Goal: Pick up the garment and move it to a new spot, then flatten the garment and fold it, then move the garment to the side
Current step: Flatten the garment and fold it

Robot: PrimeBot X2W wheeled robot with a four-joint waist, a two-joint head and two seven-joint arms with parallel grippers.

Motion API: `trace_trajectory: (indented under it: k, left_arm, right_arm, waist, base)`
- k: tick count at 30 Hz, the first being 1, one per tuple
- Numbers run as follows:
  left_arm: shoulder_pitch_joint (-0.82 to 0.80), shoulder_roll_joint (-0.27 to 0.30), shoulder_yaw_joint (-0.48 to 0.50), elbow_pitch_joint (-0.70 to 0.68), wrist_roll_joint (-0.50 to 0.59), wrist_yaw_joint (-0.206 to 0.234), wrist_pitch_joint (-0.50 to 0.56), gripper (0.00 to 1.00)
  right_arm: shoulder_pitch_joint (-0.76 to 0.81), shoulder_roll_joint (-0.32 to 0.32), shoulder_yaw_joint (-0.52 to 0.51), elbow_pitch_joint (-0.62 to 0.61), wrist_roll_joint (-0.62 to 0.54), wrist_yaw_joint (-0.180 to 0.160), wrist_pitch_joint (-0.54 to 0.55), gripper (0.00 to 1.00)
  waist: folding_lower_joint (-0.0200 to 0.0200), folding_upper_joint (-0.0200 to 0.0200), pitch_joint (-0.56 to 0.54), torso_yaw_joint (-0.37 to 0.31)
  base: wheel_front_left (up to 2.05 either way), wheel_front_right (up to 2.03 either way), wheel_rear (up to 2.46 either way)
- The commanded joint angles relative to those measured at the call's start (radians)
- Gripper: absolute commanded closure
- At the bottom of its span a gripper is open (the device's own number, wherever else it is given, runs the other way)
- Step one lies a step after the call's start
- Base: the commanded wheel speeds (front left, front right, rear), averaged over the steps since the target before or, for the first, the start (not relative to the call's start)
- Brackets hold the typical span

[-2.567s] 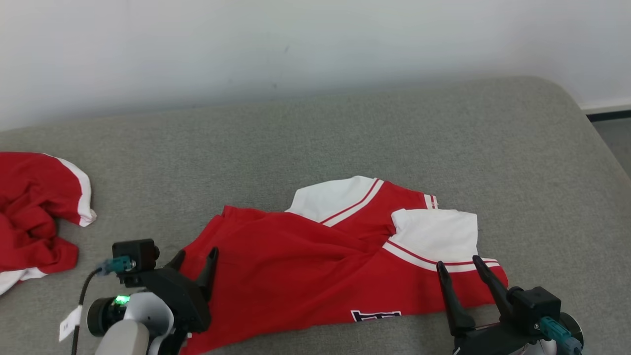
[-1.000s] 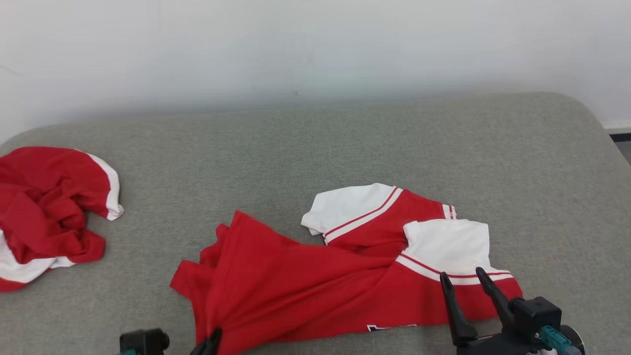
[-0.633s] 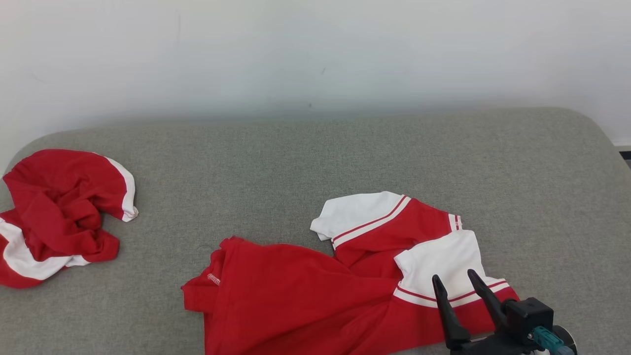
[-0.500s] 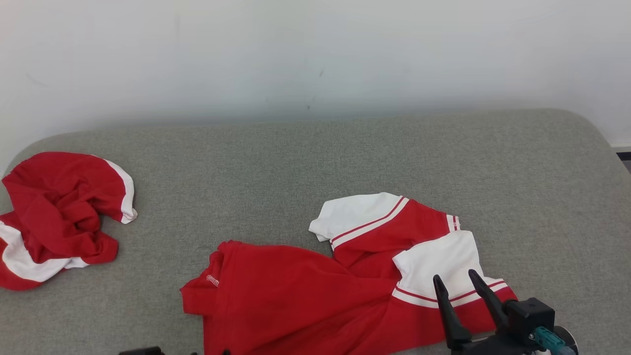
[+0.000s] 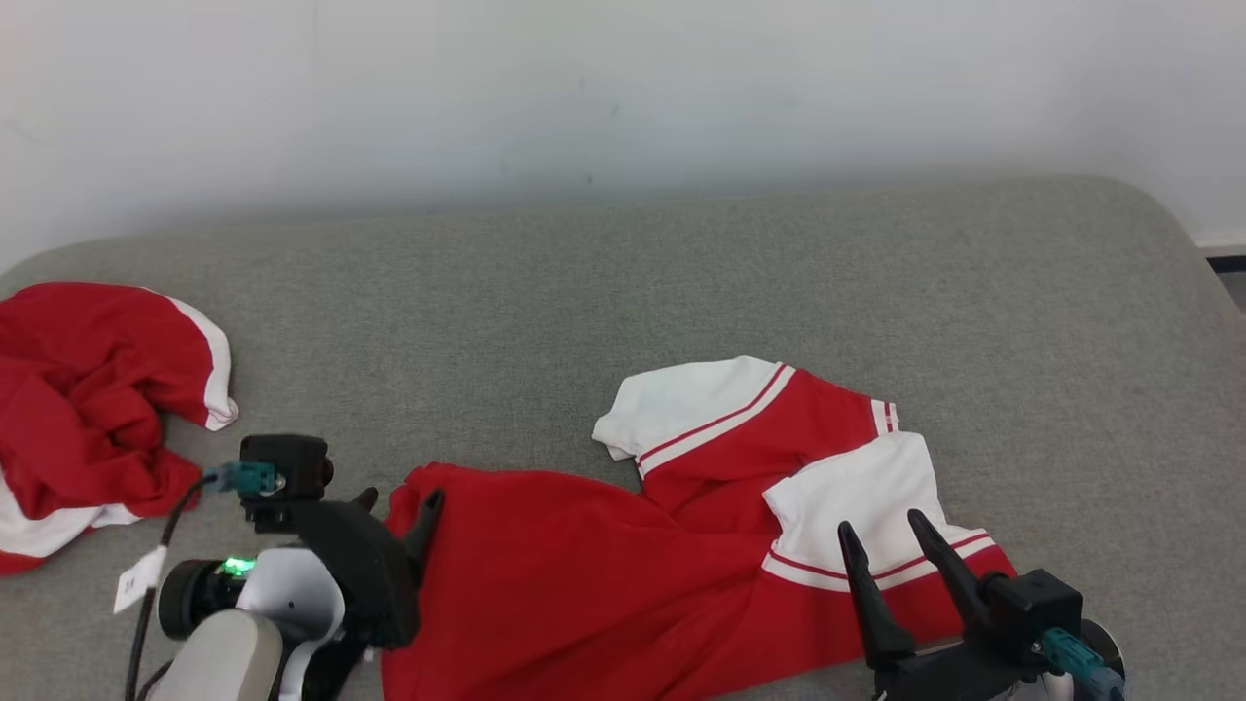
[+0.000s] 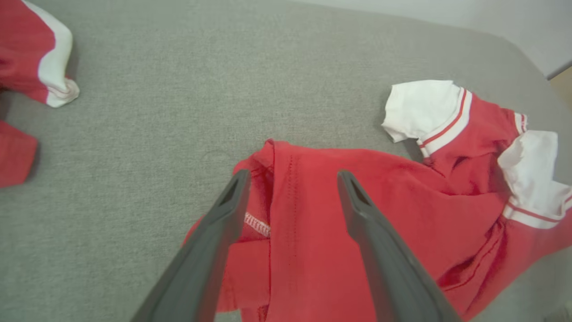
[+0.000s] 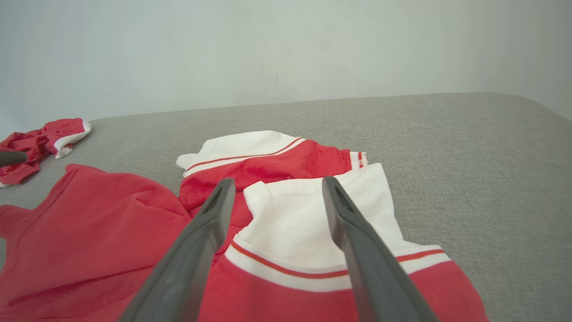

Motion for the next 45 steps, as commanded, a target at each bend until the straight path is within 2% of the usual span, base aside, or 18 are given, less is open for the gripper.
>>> trace_trajectory:
  k: [1, 3, 9, 12, 17, 18, 19, 25, 31, 36, 39, 45]
  left_arm:
    - [-0.02, -0.002, 0.003, 0.014, 0.002, 0.002, 0.006, 0.0]
    - [-0.064, -0.011, -0.002, 0.079, -0.005, 0.001, 0.029, 0.0]
    - [-0.142, 0.012, -0.029, 0.243, 0.028, 0.001, 0.075, 0.0]
    - [-0.16, 0.016, -0.034, 0.297, 0.021, 0.005, 0.116, 0.0]
    - [-0.164, -0.011, -0.042, 0.33, -0.013, -0.026, 0.133, 0.0]
    - [-0.167, -0.014, -0.045, 0.333, -0.013, -0.026, 0.128, 0.55]
    - [-0.167, -0.018, -0.046, 0.336, -0.015, -0.03, 0.123, 1.0]
    - [-0.197, -0.017, -0.043, 0.338, -0.008, -0.039, 0.066, 1.0]
    - [-0.274, -0.007, -0.019, 0.329, 0.045, -0.024, -0.142, 1.0]
    - [-0.356, 0.01, -0.022, 0.369, 0.103, -0.042, -0.336, 1.0]
    - [-0.412, 0.022, -0.02, 0.409, 0.122, -0.046, -0.41, 1.0]
    - [-0.485, 0.047, -0.005, 0.479, 0.139, -0.043, -0.491, 1.0]
  right_arm:
    - [-0.008, 0.001, 0.002, -0.002, 0.002, -0.003, -0.002, 0.0]
    - [-0.02, 0.002, 0.004, -0.001, 0.0, -0.003, -0.005, 0.0]
    - [-0.042, 0.001, -0.002, 0.004, -0.002, -0.003, -0.015, 0.0]
    - [-0.045, 0.003, -0.006, 0.008, 0.0, -0.002, -0.022, 0.0]
    - [-0.055, 0.004, -0.009, 0.016, 0.002, -0.003, -0.031, 0.0]
    - [-0.058, 0.005, -0.008, 0.016, 0.001, -0.003, -0.033, 0.0]
    - [-0.061, 0.005, -0.007, 0.018, 0.001, -0.003, -0.034, 0.0]
    - [-0.075, 0.006, 0.004, 0.021, -0.002, -0.003, -0.038, 0.0]
    - [-0.081, 0.006, 0.011, 0.017, -0.004, -0.003, -0.039, 0.0]
    - [-0.095, -0.002, 0.018, 0.012, -0.005, -0.003, -0.037, 0.0]
    - [-0.101, -0.007, 0.023, 0.009, -0.005, -0.003, -0.035, 0.0]
    - [-0.11, -0.015, 0.038, 0.001, -0.005, -0.003, -0.031, 0.0]
  waist:
    - [-0.0001, -0.0001, 0.029, -0.029]
    - [-0.0001, -0.0001, 0.05, -0.049]
    - [-0.0001, -0.0001, 0.102, -0.099]
    - [-0.0001, -0.0001, 0.119, -0.109]
    - [-0.0001, -0.0001, 0.132, -0.112]
    - [-0.0001, -0.0001, 0.134, -0.112]
    - [-0.0001, -0.0001, 0.136, -0.112]
    - [-0.0001, -0.0001, 0.145, -0.108]
    - [-0.0001, -0.0001, 0.17, -0.108]
    - [-0.0001, -0.0001, 0.201, -0.123]
    - [-0.0001, -0.0001, 0.218, -0.137]
    - [-0.0001, -0.0001, 0.244, -0.164]
  base:
    - [0.0, 0.0, 0.0]
    - [0.0, 0.0, 0.0]
    - [0.0, 0.0, 0.0]
    - [0.0, 0.0, 0.0]
    - [0.0, 0.0, 0.0]
    - [0.0, 0.0, 0.0]
    - [0.0, 0.0, 0.0]
    - [0.0, 0.0, 0.0]
    - [0.0, 0.0, 0.0]
    - [0.0, 0.0, 0.0]
    - [0.0, 0.0, 0.0]
    - [0.0, 0.0, 0.0]
